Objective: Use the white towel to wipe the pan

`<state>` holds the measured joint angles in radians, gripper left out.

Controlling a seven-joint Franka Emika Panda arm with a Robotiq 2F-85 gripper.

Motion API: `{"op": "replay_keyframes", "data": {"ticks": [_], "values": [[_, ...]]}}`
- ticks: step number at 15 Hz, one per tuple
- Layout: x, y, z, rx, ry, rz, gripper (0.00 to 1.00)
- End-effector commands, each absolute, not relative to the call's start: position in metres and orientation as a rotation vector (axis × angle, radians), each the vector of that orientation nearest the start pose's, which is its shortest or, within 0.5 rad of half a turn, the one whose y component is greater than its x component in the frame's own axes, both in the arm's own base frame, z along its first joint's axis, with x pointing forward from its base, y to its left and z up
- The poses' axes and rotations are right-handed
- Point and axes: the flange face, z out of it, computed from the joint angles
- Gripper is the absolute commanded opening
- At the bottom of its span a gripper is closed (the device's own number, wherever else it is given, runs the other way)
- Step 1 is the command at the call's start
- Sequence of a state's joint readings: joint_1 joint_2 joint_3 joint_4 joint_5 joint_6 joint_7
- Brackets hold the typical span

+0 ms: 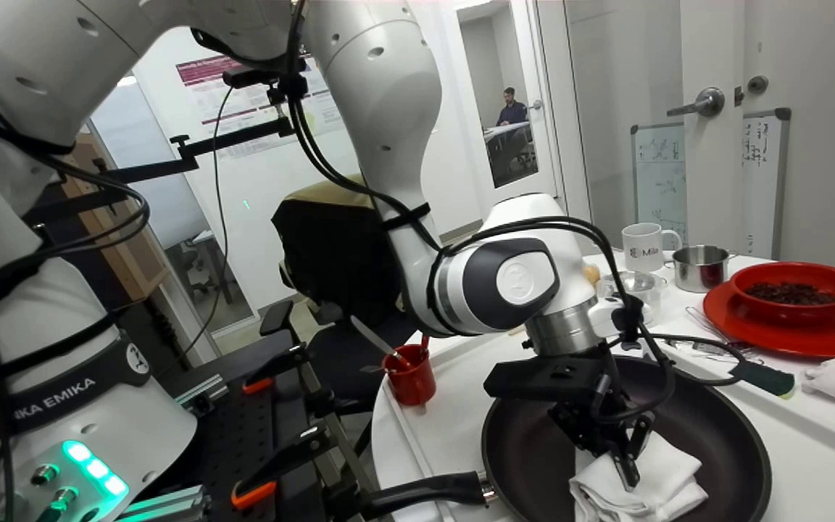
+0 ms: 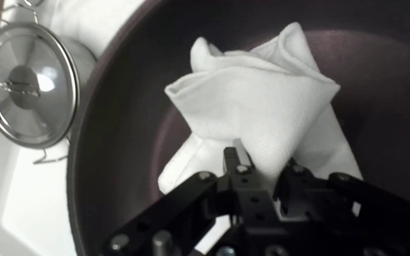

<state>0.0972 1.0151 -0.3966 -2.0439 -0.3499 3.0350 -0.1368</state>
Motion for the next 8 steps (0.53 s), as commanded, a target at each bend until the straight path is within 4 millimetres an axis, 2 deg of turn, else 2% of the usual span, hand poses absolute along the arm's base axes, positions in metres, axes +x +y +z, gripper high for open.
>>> {"op": "replay_keyframes", "data": {"ticks": [1,5,8], "values": [[0.506,-0.113,-0.021,-3.402,-0.825,0.088,0.07],[0.509,-0.074,-0.02,-3.358,-0.976,0.025,0.07],[0.509,-0.057,-0.021,-3.337,-1.033,0.017,0.07]]}}
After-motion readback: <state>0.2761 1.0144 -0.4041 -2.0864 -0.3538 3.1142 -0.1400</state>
